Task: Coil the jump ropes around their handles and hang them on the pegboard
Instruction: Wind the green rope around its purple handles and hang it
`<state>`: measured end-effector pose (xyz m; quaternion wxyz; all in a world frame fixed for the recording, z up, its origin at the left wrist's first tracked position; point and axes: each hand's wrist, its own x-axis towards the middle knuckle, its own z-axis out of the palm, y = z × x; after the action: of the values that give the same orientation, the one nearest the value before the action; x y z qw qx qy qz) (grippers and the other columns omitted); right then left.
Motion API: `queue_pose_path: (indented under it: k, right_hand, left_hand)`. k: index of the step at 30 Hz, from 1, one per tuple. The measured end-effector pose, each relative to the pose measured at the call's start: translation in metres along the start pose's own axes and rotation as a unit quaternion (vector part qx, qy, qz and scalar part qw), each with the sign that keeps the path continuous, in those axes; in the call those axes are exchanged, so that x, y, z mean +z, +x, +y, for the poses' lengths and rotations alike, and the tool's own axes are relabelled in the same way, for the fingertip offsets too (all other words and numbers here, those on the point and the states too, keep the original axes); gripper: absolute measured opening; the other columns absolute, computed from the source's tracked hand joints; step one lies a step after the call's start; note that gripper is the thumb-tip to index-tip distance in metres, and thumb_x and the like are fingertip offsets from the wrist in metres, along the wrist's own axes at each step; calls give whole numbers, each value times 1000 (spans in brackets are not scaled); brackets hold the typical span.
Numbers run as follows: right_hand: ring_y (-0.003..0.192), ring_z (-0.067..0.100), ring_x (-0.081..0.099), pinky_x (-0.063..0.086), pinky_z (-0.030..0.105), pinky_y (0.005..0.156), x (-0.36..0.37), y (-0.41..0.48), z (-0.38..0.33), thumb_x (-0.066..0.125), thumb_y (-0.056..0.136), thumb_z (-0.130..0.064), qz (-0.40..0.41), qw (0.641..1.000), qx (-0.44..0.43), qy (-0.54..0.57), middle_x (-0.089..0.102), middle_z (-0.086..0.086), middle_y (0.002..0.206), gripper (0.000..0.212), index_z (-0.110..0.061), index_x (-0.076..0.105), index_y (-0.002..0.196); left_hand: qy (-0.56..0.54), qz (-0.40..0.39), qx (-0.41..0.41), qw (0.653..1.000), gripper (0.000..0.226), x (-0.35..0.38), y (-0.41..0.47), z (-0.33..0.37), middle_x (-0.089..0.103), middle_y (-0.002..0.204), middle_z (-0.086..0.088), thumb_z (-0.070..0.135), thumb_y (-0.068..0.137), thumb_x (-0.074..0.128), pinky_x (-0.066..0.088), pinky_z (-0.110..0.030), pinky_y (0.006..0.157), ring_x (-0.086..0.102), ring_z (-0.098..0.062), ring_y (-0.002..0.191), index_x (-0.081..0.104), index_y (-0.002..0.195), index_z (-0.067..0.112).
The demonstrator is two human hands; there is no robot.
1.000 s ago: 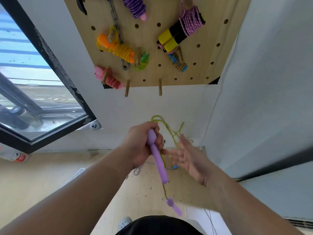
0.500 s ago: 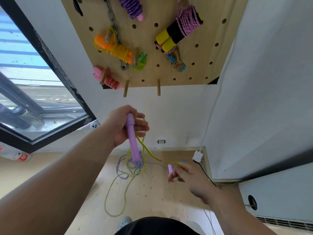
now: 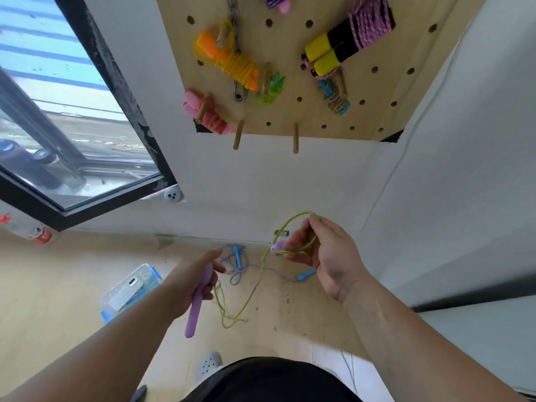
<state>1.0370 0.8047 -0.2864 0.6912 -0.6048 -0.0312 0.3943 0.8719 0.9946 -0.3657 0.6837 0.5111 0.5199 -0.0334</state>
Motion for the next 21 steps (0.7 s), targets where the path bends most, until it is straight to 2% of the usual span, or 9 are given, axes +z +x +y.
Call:
queue_pose_path:
  k: [3,5,7,9,10,11,14,18,21]
  right_hand:
    - [83,49,70,61,49,67,21,-3,1,43,108,-29,0,999,35,19,63,16,72,30,-7,55,92]
    - [63,33,68,58,40,55,32,-6,1,43,108,-28,1,998,48,43,61,14,70,27,-6,54,99]
    - [59,27,65,56,36,51,38,-9,0,43,108,-28,-10,997,56,56,61,13,69,26,-7,54,100]
    - [60,27,65,55,36,52,42,-11,-2,42,108,-29,-23,995,60,72,61,13,70,25,-8,53,99]
    - [61,28,65,56,36,52,43,-13,-4,42,108,-29,-26,995,57,79,61,13,70,26,-8,53,99]
    - [62,28,66,57,36,52,42,-13,-7,42,108,-29,-24,995,50,84,61,13,70,25,-9,52,98]
    - [62,26,67,57,35,49,36,-15,-17,42,108,-29,3,994,25,109,62,10,68,25,-11,53,95]
    - [61,24,68,57,36,49,17,-15,-25,42,108,-29,43,988,3,147,63,8,66,27,-13,55,90]
    - [64,25,70,58,35,51,0,-13,-21,43,108,-28,57,987,8,147,64,10,68,27,-13,56,90]
  left_hand:
    - [-36,-33,134,990,27,13,-11,1,49,70,-13,30,88,71,42,-32,55,45,-21,54,73,98,6]
    - [22,-97,191,977,38,20,-21,1,61,83,-18,35,76,79,47,-38,66,58,-27,70,73,110,19]
    - [109,-158,227,955,54,28,-28,-2,68,92,-11,30,69,90,52,-37,74,66,-22,82,67,119,28]
    - [249,-115,305,912,48,36,-29,-4,64,100,5,36,63,94,52,-24,80,63,-6,90,68,103,37]
    - [296,-76,340,889,40,41,-31,-2,61,100,8,40,61,92,52,-24,79,60,-5,91,67,92,37]
    - [314,-53,352,880,33,44,-33,1,60,96,9,39,62,89,53,-27,76,59,-6,86,65,84,34]
    - [301,-51,316,898,26,48,-35,4,53,67,12,24,68,84,49,-28,59,50,-6,59,59,75,24]
    - [292,-78,292,907,25,46,-39,5,57,67,-3,17,65,77,53,-35,61,52,-9,60,57,77,24]
    - [295,-62,300,905,27,49,-43,9,49,64,8,11,66,73,45,-25,57,45,-8,57,54,73,29]
